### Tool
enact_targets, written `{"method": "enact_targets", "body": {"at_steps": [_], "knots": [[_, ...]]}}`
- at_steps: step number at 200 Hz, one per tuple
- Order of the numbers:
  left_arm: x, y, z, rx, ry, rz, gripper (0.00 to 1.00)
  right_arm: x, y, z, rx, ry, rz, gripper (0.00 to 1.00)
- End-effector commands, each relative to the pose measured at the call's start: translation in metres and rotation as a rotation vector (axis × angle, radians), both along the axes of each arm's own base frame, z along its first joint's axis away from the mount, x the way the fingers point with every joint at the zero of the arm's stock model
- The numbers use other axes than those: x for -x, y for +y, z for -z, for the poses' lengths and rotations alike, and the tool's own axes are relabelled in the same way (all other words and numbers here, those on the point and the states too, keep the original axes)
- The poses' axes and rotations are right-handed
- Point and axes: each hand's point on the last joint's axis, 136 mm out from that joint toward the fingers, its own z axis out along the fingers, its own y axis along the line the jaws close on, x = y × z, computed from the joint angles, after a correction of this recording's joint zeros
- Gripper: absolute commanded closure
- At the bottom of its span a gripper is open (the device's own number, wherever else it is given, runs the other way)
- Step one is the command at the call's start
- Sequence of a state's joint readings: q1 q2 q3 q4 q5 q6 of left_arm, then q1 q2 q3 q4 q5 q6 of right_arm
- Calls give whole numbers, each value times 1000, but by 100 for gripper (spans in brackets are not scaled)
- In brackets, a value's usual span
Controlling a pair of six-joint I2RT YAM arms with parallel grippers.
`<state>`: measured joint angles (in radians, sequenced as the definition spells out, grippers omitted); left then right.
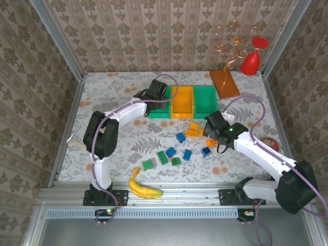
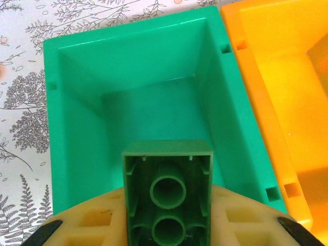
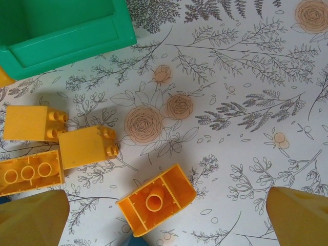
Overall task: Sort the legos into containers by color
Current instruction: Place the lego in the container.
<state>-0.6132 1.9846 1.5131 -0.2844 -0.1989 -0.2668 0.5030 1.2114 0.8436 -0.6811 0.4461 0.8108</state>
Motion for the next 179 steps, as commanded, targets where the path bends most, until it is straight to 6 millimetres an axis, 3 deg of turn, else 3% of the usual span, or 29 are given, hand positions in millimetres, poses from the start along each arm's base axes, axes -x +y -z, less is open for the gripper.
{"method": "enact_targets", "body": {"at_steps": [1, 94, 179], "knots": [[-9, 2, -7, -20, -22, 1, 73, -6, 0, -7, 18, -25, 12, 0], [-11, 0, -12, -2, -28, -1, 53, -7, 1, -5, 24, -11, 11, 0], [3, 2, -51, 66, -60, 11, 40, -11, 8, -7, 2, -12, -20, 0]]}}
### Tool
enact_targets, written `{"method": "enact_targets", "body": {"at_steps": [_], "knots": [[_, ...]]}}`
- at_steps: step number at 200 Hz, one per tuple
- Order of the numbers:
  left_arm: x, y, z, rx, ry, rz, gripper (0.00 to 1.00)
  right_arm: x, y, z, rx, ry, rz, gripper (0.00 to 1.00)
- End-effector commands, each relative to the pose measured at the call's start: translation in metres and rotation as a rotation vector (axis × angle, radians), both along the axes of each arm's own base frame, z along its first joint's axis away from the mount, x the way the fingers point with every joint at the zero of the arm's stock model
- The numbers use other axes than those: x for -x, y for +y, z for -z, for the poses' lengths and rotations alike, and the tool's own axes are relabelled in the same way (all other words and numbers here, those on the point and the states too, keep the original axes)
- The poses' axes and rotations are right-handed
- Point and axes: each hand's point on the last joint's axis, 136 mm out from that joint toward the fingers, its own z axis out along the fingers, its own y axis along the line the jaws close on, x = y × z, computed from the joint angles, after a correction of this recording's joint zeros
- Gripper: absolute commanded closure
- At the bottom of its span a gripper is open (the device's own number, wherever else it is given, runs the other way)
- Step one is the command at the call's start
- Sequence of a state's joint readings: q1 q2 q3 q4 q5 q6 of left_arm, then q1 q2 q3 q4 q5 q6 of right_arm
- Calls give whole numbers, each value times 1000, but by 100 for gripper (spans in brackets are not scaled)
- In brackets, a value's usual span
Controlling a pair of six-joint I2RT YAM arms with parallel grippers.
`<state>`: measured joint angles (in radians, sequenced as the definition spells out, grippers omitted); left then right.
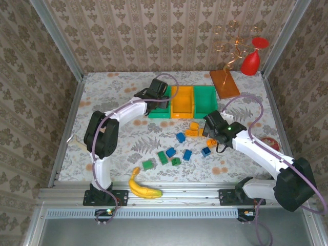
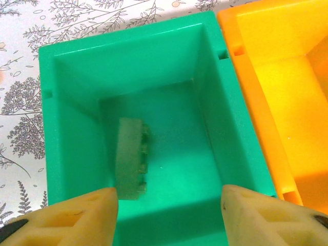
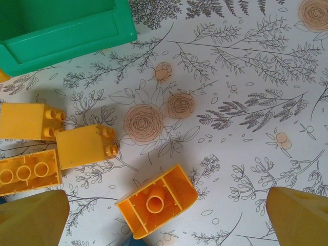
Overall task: Sort the legos into containers by color
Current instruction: Place the lego in the container, then pick up the lego from the center of the table.
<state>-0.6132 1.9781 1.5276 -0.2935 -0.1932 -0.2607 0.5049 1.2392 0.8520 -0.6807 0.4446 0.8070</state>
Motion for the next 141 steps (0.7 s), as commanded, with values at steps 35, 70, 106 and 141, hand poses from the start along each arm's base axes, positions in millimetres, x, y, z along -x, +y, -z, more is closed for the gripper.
{"method": "enact_targets", "body": {"at_steps": [35, 70, 106, 141], "knots": [[17, 10, -63, 102, -72, 1, 33, -14, 17, -11, -31, -15, -55, 0], [33, 23, -87, 136, -117, -15, 19, -21, 31, -9, -54, 6, -99, 0], [50, 46, -101, 151, -160, -63, 0, -29, 47, -8, -60, 25, -145, 1], [70, 77, -95, 141, -173, -137, 0, -36, 65, -3, -61, 55, -189, 3]]}}
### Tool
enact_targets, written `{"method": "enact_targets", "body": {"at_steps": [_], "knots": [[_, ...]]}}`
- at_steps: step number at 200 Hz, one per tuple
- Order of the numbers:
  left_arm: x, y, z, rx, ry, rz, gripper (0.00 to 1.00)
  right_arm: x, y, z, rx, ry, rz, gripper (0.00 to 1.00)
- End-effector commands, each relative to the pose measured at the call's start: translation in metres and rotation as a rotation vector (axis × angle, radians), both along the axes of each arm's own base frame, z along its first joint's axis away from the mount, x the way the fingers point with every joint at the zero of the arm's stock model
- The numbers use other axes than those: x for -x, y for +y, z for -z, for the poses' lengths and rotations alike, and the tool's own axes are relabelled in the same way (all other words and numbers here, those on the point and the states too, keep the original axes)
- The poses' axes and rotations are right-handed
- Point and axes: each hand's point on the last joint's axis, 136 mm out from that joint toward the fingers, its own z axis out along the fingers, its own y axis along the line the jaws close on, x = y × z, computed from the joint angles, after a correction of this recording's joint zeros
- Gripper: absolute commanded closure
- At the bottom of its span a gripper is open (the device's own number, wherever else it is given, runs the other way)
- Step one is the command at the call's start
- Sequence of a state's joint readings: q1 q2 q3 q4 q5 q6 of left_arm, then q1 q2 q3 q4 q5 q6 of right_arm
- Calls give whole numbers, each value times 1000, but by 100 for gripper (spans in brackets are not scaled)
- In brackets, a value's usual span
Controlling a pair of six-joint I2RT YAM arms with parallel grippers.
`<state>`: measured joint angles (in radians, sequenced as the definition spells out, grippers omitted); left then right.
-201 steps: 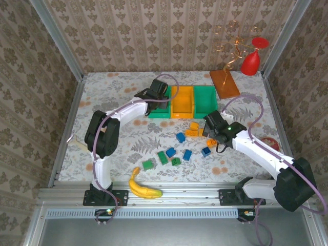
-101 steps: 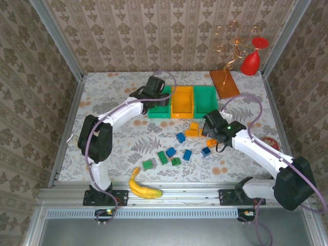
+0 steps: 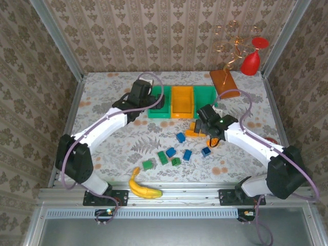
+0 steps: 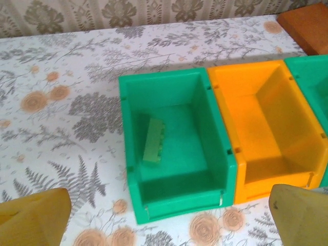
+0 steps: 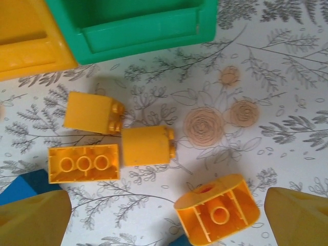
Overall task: Sort the legos into containers by color
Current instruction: Pick up the lego from the center of the table.
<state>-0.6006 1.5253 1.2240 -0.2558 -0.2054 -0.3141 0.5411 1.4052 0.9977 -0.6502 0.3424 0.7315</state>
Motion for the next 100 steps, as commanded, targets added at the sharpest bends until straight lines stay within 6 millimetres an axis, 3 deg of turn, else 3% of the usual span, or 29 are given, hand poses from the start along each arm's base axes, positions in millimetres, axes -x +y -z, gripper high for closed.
{"method": "enact_targets", "body": {"at_steps": [1, 45, 100], "knots": [[8, 25, -2, 8, -23, -84, 0, -7, 18, -2, -15, 7, -48, 3], [33, 69, 20, 37, -6, -198, 0, -8, 57, 4, -21, 49, -142, 12], [73, 102, 61, 71, 81, -252, 0, -3, 110, 27, 21, 182, -319, 28]]}}
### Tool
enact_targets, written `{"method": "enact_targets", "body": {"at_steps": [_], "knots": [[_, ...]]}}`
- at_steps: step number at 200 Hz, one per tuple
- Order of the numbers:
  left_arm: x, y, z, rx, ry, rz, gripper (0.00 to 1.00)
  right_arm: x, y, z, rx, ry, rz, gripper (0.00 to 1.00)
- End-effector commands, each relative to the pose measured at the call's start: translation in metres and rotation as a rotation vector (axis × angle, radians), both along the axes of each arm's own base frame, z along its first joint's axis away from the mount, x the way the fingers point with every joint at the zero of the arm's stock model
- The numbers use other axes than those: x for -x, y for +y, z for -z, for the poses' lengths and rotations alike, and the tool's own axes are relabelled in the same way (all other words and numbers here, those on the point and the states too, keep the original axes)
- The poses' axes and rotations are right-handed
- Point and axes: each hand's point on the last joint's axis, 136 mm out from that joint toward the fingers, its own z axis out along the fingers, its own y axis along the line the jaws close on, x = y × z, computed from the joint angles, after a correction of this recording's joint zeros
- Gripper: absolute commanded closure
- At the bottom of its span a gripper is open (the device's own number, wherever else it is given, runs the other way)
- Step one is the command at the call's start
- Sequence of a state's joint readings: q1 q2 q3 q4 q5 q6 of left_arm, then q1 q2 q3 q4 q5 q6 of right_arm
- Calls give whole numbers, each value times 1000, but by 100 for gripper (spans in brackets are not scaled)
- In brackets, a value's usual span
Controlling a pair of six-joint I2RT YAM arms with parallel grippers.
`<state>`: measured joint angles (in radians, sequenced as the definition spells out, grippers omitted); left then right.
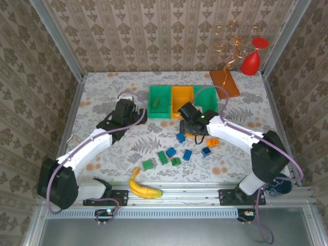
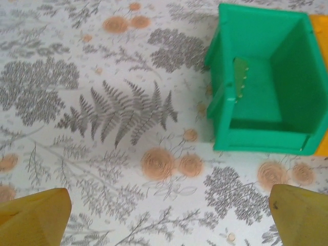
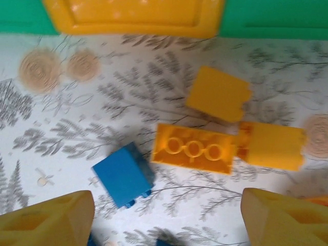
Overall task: Sort the legos into containers by color
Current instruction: Pick up the lego from the center of the table.
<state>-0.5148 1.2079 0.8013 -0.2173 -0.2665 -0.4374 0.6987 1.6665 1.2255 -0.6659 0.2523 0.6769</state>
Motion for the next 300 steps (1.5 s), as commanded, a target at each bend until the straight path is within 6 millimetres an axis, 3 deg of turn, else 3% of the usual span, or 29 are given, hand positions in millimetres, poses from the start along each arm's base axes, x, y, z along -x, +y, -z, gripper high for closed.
{"method": "enact_targets", "body": {"at_steps": [1, 25, 60, 106, 241, 300], "knots": [[13, 11, 7, 44, 17, -46, 0, 10, 16, 13, 43, 90, -83, 29], [26, 24, 21, 40, 54, -73, 0, 11, 27, 26, 82, 127, -124, 36], [37, 31, 34, 53, 87, -97, 0, 12, 31, 47, 116, 177, -139, 37], [41, 34, 37, 60, 91, -106, 0, 14, 37, 66, 128, 223, -153, 40], [42, 38, 41, 62, 101, -119, 0, 24, 58, 62, 83, 230, -206, 64], [42, 37, 41, 67, 103, -117, 0, 18, 52, 67, 107, 221, -175, 56]]}}
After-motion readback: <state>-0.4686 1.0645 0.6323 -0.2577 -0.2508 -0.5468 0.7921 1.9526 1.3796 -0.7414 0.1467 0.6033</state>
